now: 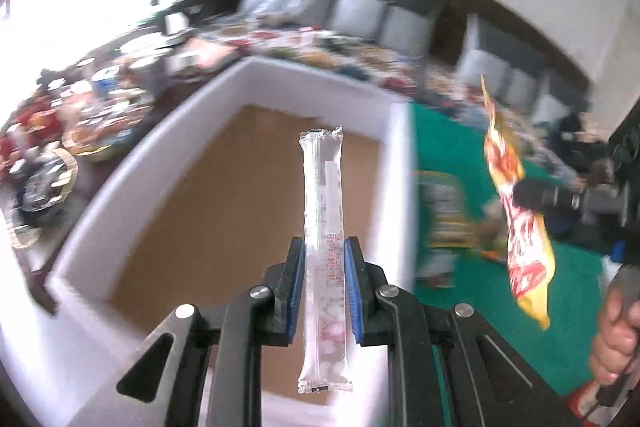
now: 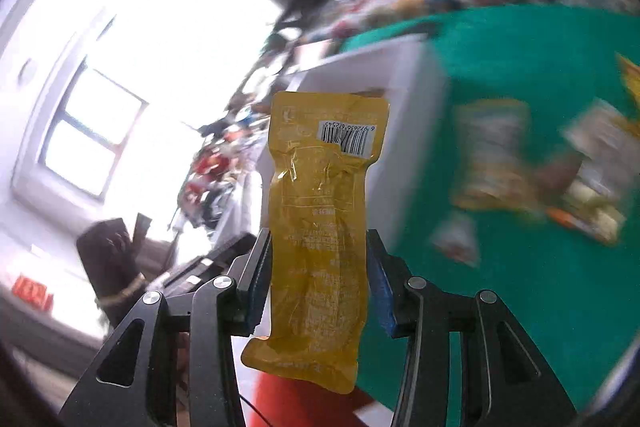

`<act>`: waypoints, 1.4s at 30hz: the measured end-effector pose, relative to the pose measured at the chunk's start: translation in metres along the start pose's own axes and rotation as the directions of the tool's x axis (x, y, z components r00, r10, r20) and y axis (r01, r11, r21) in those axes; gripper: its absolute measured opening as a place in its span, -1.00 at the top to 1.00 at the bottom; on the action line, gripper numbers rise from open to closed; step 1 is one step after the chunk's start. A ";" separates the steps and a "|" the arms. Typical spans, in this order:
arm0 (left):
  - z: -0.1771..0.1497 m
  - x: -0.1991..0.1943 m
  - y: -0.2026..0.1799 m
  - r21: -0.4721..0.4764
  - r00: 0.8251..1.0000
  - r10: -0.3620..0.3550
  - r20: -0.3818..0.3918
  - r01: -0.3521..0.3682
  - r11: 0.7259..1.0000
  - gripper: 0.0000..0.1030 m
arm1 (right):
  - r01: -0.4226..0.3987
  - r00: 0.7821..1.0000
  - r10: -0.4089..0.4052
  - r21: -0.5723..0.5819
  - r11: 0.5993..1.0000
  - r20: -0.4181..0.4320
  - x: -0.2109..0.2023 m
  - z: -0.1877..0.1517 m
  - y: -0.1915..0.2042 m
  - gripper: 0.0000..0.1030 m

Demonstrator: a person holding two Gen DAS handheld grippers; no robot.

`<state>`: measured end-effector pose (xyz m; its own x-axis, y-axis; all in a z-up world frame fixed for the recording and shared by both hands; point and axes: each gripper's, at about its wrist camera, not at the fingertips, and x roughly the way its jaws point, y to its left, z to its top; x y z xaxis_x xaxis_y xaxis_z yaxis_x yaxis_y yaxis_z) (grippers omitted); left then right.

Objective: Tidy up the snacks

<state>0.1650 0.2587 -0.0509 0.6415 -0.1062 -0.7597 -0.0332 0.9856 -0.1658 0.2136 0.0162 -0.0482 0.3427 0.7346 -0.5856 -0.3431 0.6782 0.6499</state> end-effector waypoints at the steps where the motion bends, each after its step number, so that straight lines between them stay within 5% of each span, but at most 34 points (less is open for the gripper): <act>1: -0.002 0.004 0.012 -0.011 1.000 0.027 -0.005 -0.027 1.000 0.63 | 0.000 1.000 0.000 -0.013 1.000 -0.010 0.013 0.001 0.006 0.09; 3: -0.013 0.007 0.029 -0.038 0.997 0.072 -0.009 -0.073 0.997 0.45 | -0.005 0.999 0.003 -0.040 0.999 -0.052 0.054 0.004 0.019 0.02; 6: -0.029 0.010 0.050 -0.065 0.991 0.133 -0.016 -0.134 0.989 -0.40 | 0.024 0.994 -0.028 -0.036 0.999 -0.102 0.101 0.001 0.022 -0.32; 7: -0.033 0.011 0.052 -0.066 0.990 0.143 -0.012 -0.144 0.987 -0.50 | 0.041 0.993 -0.044 -0.029 0.999 -0.106 0.109 -0.002 0.020 -0.32; 11: -0.048 0.001 0.040 -0.025 0.989 0.147 0.017 -0.147 0.989 -0.51 | 0.068 0.994 -0.071 -0.038 0.997 -0.081 0.092 -0.016 0.014 -0.38; 16: -0.053 -0.021 -0.026 0.061 0.989 0.097 0.115 -0.104 0.993 -0.61 | 0.248 0.969 -0.241 -0.200 0.948 0.060 0.024 -0.037 -0.011 -0.60; 18: -0.059 -0.026 -0.063 0.103 0.988 0.047 0.146 -0.062 0.993 -0.68 | 0.361 0.932 -0.347 -0.219 0.906 0.104 -0.014 -0.061 -0.046 -0.62; 21: -0.074 -0.022 -0.118 0.178 0.990 -0.062 0.123 0.040 0.983 -0.83 | 0.557 0.829 -0.533 -0.181 0.810 0.166 -0.059 -0.104 -0.110 -0.62; 24: -0.100 0.001 -0.174 0.231 0.984 -0.175 0.016 0.166 0.959 -0.87 | 0.694 0.717 -0.682 -0.061 0.717 0.143 -0.103 -0.147 -0.177 -0.61; 29: -0.142 0.072 -0.238 0.290 0.977 -0.147 -0.154 0.187 0.939 -0.87 | 0.787 0.590 -0.805 0.172 0.592 0.067 -0.157 -0.188 -0.250 -0.61; 31: -0.149 0.092 -0.248 0.303 0.976 -0.131 -0.173 0.179 0.936 -0.87 | 0.797 0.567 -0.823 0.234 0.557 0.031 -0.175 -0.198 -0.270 -0.61; 36: -0.161 0.135 -0.280 0.347 0.979 -0.079 -0.189 0.142 0.927 -0.87 | 0.798 0.548 -0.835 0.265 0.541 0.052 -0.198 -0.205 -0.285 -0.69; 42: -0.147 0.170 -0.313 0.355 0.988 -0.054 -0.144 0.103 0.929 -1.00 | 0.805 0.526 -0.847 0.272 0.527 0.083 -0.191 -0.168 -0.314 -0.87</act>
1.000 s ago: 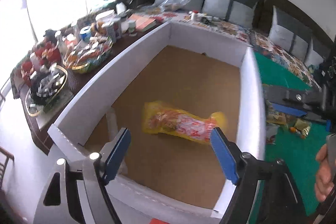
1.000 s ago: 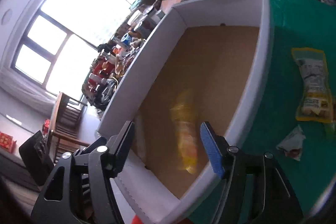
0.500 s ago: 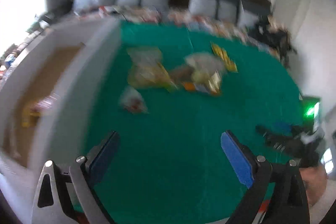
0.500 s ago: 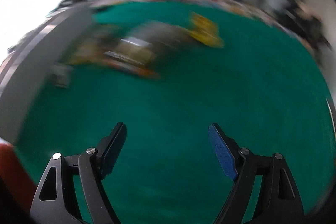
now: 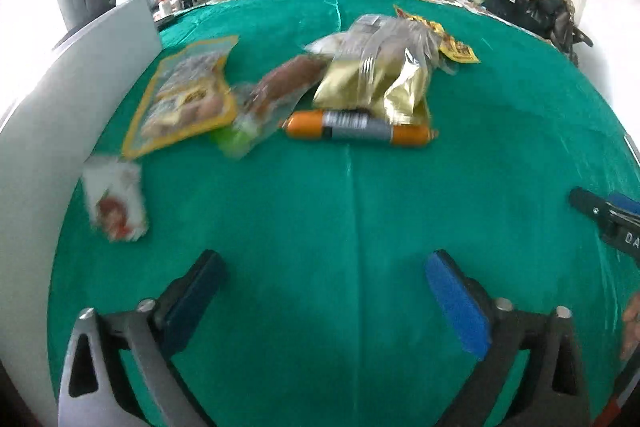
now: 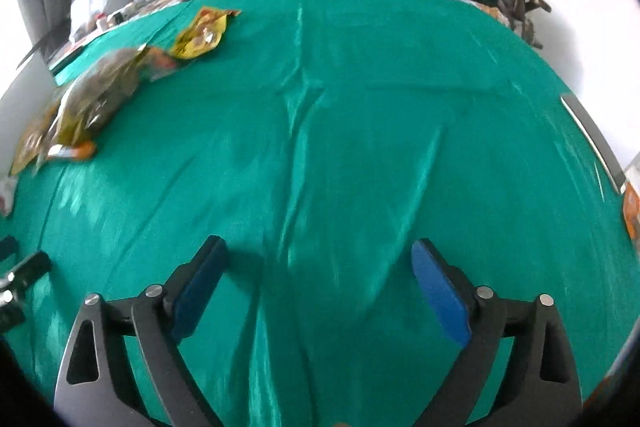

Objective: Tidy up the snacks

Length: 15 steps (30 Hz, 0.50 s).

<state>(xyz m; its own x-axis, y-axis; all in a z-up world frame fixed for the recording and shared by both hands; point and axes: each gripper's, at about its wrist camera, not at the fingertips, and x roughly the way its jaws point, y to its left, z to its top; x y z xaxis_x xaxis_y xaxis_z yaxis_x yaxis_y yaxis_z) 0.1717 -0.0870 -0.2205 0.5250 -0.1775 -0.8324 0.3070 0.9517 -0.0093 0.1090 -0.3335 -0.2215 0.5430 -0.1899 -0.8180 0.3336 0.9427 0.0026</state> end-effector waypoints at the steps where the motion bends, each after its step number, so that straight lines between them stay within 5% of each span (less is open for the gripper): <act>1: 0.004 0.004 -0.001 -0.004 1.000 0.003 0.000 -0.003 1.000 -1.00 | 0.007 1.000 -0.007 -0.002 1.000 0.004 0.006 0.010 0.003 -0.88; 15: 0.051 0.036 -0.005 -0.048 0.999 0.030 0.028 -0.029 0.998 -1.00 | -0.003 0.999 0.003 0.012 1.000 0.038 0.023 0.030 0.014 -0.94</act>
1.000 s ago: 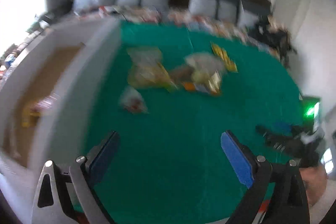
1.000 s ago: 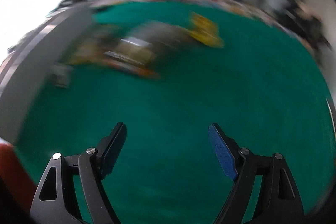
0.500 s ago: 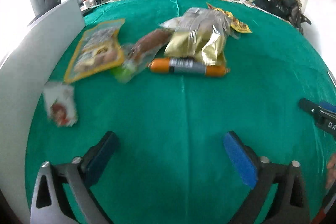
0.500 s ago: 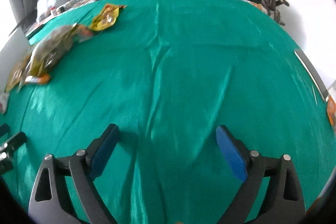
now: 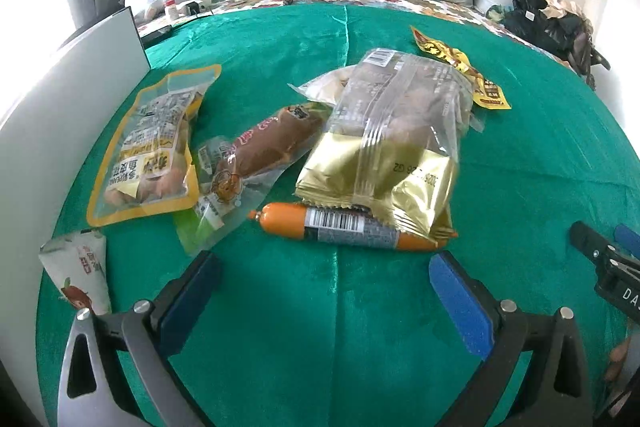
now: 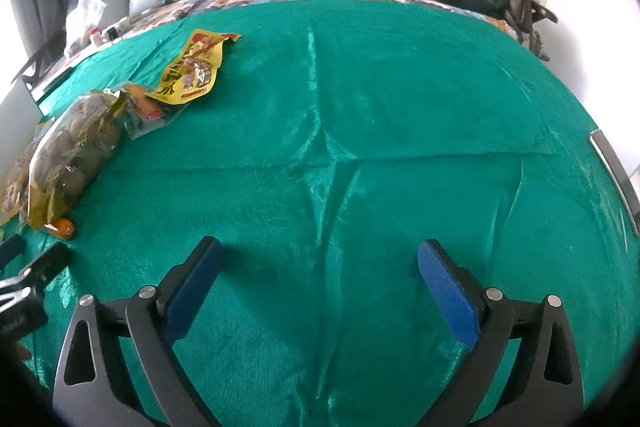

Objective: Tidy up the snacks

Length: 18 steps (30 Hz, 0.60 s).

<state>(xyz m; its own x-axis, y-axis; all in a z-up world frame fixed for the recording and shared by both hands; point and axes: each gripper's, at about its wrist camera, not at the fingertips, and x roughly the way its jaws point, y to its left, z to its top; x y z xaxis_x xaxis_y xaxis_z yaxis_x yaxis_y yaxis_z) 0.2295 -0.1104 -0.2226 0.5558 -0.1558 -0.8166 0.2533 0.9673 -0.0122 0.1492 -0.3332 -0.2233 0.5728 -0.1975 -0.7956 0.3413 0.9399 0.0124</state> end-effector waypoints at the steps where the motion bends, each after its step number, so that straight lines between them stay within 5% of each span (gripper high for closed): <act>1: 0.000 0.000 0.000 0.000 1.000 0.002 0.000 -0.002 1.000 -1.00 | 0.000 1.000 0.000 0.000 1.000 0.000 0.000 0.000 0.000 -0.94; 18: 0.000 0.001 0.001 -0.001 1.000 0.002 0.003 -0.002 1.000 -1.00 | -0.001 1.000 0.001 0.001 1.000 0.000 -0.001 0.000 -0.001 -0.94</act>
